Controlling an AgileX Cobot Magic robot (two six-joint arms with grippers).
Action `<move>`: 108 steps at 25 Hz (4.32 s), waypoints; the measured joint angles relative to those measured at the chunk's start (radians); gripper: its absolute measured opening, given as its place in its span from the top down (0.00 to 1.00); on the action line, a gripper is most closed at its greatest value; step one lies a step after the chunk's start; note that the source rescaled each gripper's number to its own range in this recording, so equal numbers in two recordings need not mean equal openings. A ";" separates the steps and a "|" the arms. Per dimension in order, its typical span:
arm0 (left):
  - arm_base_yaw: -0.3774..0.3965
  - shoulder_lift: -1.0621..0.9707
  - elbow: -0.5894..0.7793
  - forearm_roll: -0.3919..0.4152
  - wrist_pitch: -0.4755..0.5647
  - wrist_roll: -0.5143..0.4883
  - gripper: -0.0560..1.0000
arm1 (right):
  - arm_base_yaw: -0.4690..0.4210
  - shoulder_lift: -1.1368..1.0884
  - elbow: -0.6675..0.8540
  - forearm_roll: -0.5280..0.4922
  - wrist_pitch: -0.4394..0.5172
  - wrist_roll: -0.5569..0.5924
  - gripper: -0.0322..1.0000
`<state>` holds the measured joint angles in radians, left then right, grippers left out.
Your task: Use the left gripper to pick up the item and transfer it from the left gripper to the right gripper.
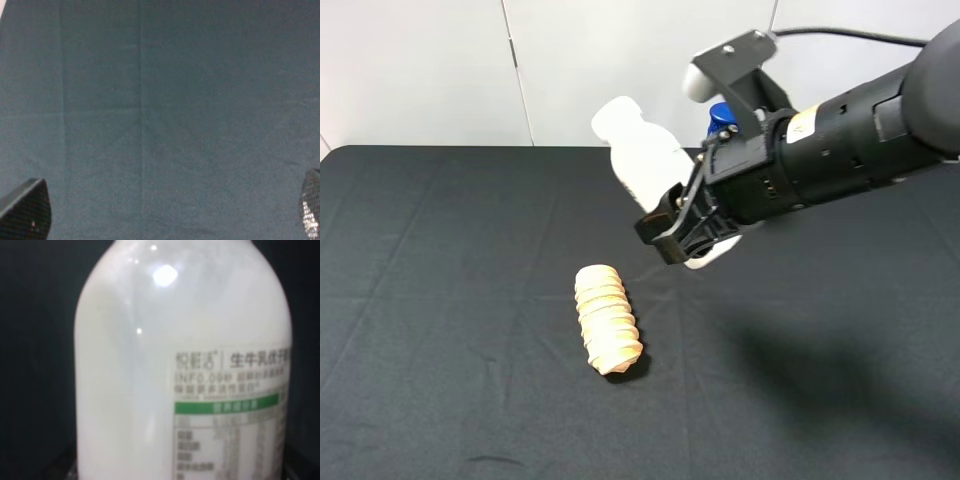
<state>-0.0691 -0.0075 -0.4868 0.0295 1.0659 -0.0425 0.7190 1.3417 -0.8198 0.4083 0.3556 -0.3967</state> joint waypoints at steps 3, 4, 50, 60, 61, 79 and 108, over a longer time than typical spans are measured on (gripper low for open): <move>0.000 0.000 0.000 0.000 -0.002 0.000 0.01 | -0.065 -0.008 0.000 -0.025 0.107 0.080 0.93; 0.000 0.000 0.000 0.000 -0.002 0.000 0.01 | -0.090 -0.009 0.000 -0.035 0.149 0.101 0.93; 0.000 0.000 0.000 0.000 -0.003 0.000 0.02 | -0.463 0.419 -0.003 -0.291 0.171 0.221 0.11; 0.000 0.000 0.000 0.000 -0.003 0.000 0.02 | -0.463 0.394 -0.008 -0.293 0.190 0.234 0.00; 0.000 0.000 0.000 0.000 -0.003 0.000 0.02 | -0.463 0.376 -0.012 -0.295 0.204 0.234 0.00; 0.000 0.000 0.000 0.000 -0.003 0.000 0.02 | -0.463 -0.288 -0.047 -0.301 0.665 0.331 0.00; 0.000 0.000 0.000 0.000 -0.003 0.000 0.02 | -0.463 -1.300 0.322 -0.316 0.662 0.376 0.00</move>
<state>-0.0691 -0.0075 -0.4868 0.0295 1.0630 -0.0425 0.2559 0.0422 -0.4975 0.0918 1.0179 -0.0205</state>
